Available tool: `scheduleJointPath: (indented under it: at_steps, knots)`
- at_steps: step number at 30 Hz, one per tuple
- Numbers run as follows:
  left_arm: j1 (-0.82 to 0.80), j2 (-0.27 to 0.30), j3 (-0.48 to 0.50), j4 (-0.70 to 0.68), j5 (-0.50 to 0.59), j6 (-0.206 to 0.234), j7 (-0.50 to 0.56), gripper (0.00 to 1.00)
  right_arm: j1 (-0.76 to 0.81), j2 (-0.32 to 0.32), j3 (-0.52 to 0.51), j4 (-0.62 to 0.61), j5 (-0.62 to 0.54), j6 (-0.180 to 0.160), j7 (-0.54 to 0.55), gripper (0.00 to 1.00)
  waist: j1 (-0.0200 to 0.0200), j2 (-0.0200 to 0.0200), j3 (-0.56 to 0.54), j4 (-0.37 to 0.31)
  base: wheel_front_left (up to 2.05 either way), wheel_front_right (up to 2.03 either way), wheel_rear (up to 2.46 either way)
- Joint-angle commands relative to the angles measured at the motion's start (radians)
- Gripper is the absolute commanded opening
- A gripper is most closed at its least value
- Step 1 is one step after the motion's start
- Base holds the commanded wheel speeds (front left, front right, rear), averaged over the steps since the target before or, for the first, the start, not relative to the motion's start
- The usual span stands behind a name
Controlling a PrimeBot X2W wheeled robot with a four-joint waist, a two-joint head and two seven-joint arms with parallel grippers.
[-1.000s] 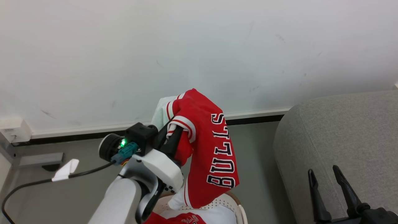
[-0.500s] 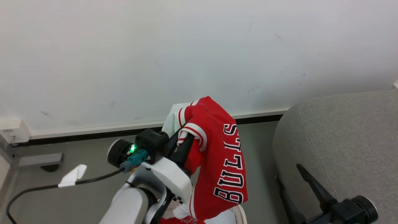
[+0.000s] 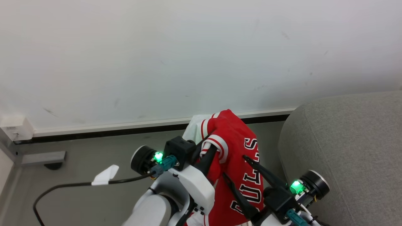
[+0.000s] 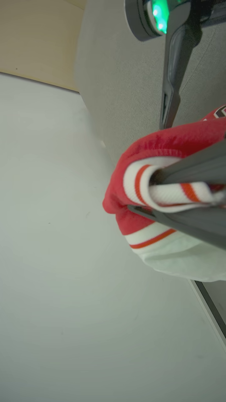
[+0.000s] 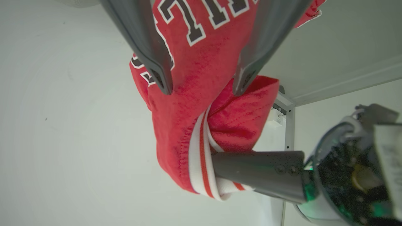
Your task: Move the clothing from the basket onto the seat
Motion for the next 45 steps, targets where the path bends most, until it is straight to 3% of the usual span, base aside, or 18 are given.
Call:
scheduleJointPath:
  at_steps: [1,7,10,11,12,21,22,24,25,35,45]
  knots:
    - [-0.009,-0.002,-0.005,0.001,0.002,0.004,0.002,0.00,-0.019,0.004,-0.003,0.021,-0.023,-0.002,-0.006,1.00,-0.0001,-0.0001,-0.001,0.002,0.00,0.00,0.00]
    - [-0.025,-0.012,-0.047,0.001,-0.015,0.007,0.007,0.00,-0.087,0.029,-0.060,0.146,-0.180,-0.002,-0.018,1.00,-0.0001,-0.0001,-0.004,0.019,0.00,0.00,0.00]
    - [-0.030,-0.014,-0.062,-0.001,-0.027,0.003,0.010,0.00,-0.104,0.032,-0.079,0.184,-0.180,-0.002,-0.034,1.00,-0.0001,-0.0001,-0.005,0.026,0.00,0.00,0.00]
    - [-0.030,-0.015,-0.066,-0.002,-0.034,0.000,0.009,0.00,-0.109,0.031,-0.078,0.197,-0.160,-0.002,-0.035,0.38,-0.0001,-0.0001,-0.005,0.027,0.00,0.00,0.00]
    - [-0.030,-0.015,-0.069,-0.002,-0.039,0.001,0.010,0.00,-0.115,0.031,-0.075,0.210,-0.134,-0.002,-0.033,0.00,-0.0001,-0.0001,-0.005,0.029,0.00,0.00,0.00]
    - [-0.026,-0.002,-0.070,0.022,-0.042,0.019,-0.010,0.00,-0.148,0.031,-0.132,0.257,-0.008,-0.002,-0.065,0.00,-0.0001,-0.0001,-0.002,0.030,0.00,0.00,0.00]
    - [-0.024,0.001,-0.068,0.025,-0.039,0.021,-0.013,0.13,-0.151,0.031,-0.138,0.259,-0.002,-0.002,-0.069,0.00,-0.0001,-0.0001,-0.002,0.029,0.00,0.00,0.00]
    - [-0.018,0.007,-0.068,0.036,-0.035,0.025,-0.024,0.58,-0.157,0.031,-0.155,0.259,0.019,-0.002,-0.072,0.00,-0.0001,-0.0001,-0.001,0.025,0.00,0.00,0.00]
    - [-0.015,0.009,-0.068,0.041,-0.033,0.025,-0.028,1.00,-0.161,0.030,-0.165,0.259,0.026,-0.002,-0.075,0.00,-0.0001,-0.0001,-0.001,0.023,0.00,0.00,0.00]
    - [0.000,0.016,-0.086,0.113,-0.023,0.034,-0.089,1.00,-0.186,0.031,-0.234,0.225,0.042,-0.002,-0.074,0.00,-0.0001,-0.0001,0.007,-0.016,0.00,0.00,0.00]
    - [0.002,0.012,-0.097,0.145,-0.044,0.037,-0.112,1.00,-0.179,0.031,-0.274,0.182,0.021,-0.002,-0.049,0.00,-0.0001,-0.0001,0.026,-0.151,0.00,0.00,0.00]
